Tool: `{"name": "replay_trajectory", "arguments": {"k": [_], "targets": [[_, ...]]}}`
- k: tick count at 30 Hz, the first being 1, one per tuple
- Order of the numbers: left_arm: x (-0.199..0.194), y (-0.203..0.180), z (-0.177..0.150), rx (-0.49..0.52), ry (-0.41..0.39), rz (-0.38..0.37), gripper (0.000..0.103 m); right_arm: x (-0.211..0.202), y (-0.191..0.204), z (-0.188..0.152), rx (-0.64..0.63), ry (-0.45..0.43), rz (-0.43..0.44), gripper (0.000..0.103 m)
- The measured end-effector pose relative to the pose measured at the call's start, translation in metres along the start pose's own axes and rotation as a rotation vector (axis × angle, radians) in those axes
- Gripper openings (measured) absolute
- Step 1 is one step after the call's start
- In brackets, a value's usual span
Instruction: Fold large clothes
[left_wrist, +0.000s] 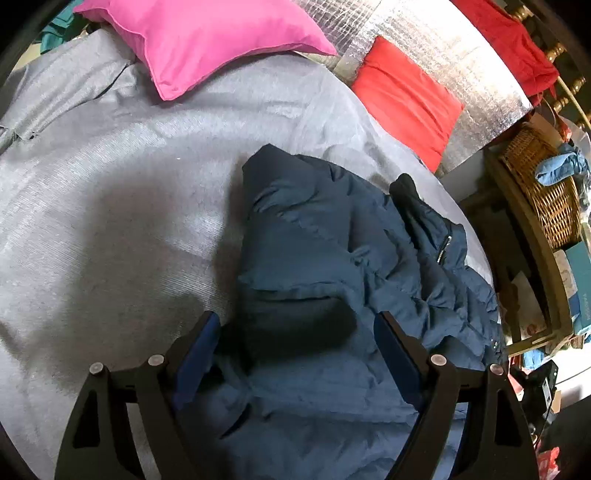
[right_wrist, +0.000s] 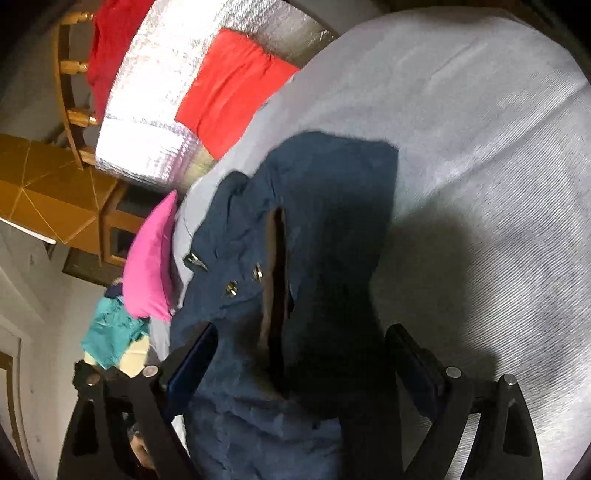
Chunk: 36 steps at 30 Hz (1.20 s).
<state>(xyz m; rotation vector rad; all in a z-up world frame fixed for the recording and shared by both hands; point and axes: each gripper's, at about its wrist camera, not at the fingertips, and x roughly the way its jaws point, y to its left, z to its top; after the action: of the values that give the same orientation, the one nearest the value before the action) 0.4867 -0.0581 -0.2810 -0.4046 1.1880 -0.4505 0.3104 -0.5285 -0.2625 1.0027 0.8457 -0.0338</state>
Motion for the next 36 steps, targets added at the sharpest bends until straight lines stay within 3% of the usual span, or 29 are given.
{"name": "replay_trajectory", "arguments": {"k": [3,6,7,14,20,28,32,36], "targets": [[0.009,-0.004,-0.004,0.036,0.025,0.044,0.084,0.014,0.003,-0.007,-0.02,0.016,-0.051,0.093],[0.016,-0.009,-0.006,0.079,0.038,0.087,0.078,0.019,0.019,-0.013,-0.095,0.001,-0.087,0.067],[0.016,-0.009,-0.006,0.082,0.036,0.086,0.077,0.021,0.023,-0.015,-0.105,0.002,-0.095,0.065],[0.018,-0.002,-0.004,0.075,0.056,0.07,0.079,0.03,0.027,-0.021,-0.138,-0.011,-0.141,0.063],[0.015,0.003,-0.007,0.025,0.057,-0.004,0.077,0.029,0.026,-0.023,-0.156,-0.027,-0.154,0.063],[0.008,-0.009,-0.008,0.045,-0.004,0.002,0.046,0.029,0.047,-0.027,-0.244,-0.087,-0.211,0.049],[0.001,-0.024,0.0,0.076,-0.058,0.012,0.039,0.028,0.063,-0.02,-0.3,-0.129,-0.24,0.045],[-0.013,-0.038,0.009,0.11,-0.144,0.005,0.038,0.023,0.074,-0.008,-0.317,-0.196,-0.203,0.044]]}}
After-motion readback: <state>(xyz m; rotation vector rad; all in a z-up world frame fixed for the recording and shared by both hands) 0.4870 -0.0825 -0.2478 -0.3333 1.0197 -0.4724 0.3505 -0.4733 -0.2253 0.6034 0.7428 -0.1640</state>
